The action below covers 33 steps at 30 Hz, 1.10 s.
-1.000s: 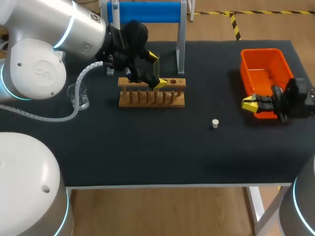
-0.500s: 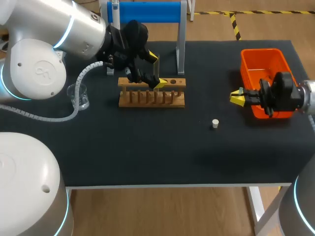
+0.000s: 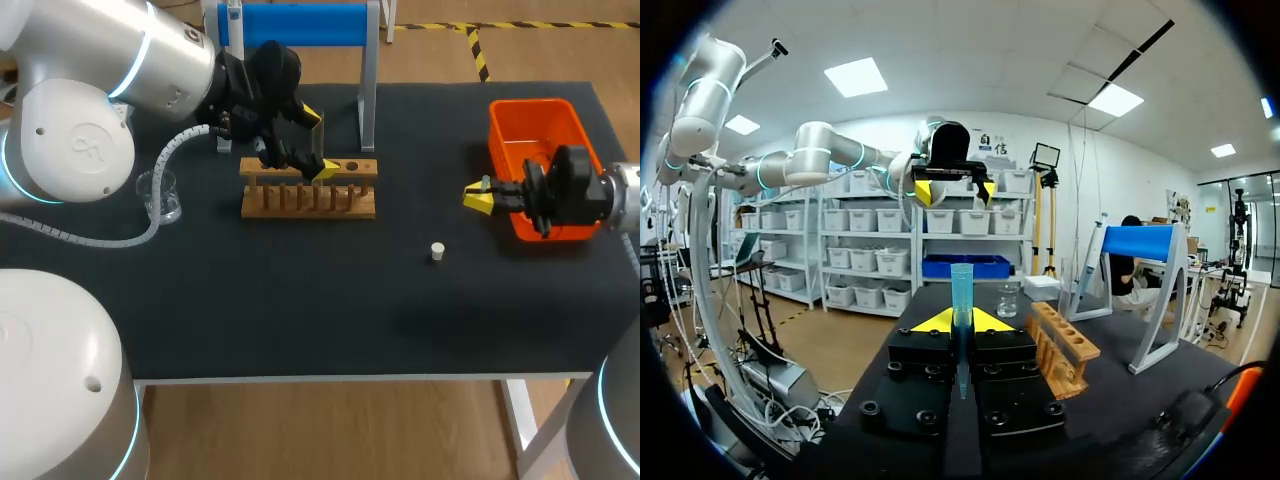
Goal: Invert the test tube, pick up the pipette, mount the tip to pipette, aspirate from beaker and dispense into the tube, eject the tip, return the pipette, and cap with the stopper.
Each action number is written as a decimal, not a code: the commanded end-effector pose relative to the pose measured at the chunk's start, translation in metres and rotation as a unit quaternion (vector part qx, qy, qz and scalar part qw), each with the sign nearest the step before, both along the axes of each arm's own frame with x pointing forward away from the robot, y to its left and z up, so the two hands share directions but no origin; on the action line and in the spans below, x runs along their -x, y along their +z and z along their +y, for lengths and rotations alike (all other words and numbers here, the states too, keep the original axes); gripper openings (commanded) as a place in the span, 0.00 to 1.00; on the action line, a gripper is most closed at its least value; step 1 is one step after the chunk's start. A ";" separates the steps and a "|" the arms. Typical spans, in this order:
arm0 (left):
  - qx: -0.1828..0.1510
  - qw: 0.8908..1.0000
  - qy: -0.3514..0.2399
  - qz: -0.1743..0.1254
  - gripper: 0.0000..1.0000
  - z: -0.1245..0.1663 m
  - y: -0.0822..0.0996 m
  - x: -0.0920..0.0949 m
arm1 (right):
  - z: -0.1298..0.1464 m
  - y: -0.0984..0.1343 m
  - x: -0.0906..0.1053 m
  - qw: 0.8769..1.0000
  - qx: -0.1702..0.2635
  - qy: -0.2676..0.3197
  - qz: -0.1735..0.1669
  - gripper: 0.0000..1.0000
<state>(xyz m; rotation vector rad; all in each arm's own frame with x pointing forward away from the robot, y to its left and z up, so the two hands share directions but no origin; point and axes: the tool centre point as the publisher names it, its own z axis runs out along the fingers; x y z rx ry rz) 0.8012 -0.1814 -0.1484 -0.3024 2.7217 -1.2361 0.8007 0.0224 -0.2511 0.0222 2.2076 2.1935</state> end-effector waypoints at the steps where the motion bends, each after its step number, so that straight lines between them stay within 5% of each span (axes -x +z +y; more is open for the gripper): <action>1: -0.001 1.000 -0.001 0.001 1.00 0.001 0.001 0.000 | 0.000 0.000 0.000 1.000 0.000 0.000 0.000 0.00; 13: -0.001 1.000 -0.001 0.001 1.00 0.001 0.001 0.000 | 0.000 0.000 0.000 1.000 0.000 0.000 0.000 0.00; 21: -0.061 0.996 0.065 0.009 1.00 0.054 -0.010 -0.042 | 0.000 0.000 0.000 1.000 0.000 0.000 0.000 0.00; 33: -0.059 0.979 0.194 0.017 1.00 0.097 -0.034 -0.093 | 0.000 0.000 0.000 1.000 0.000 0.000 0.000 0.00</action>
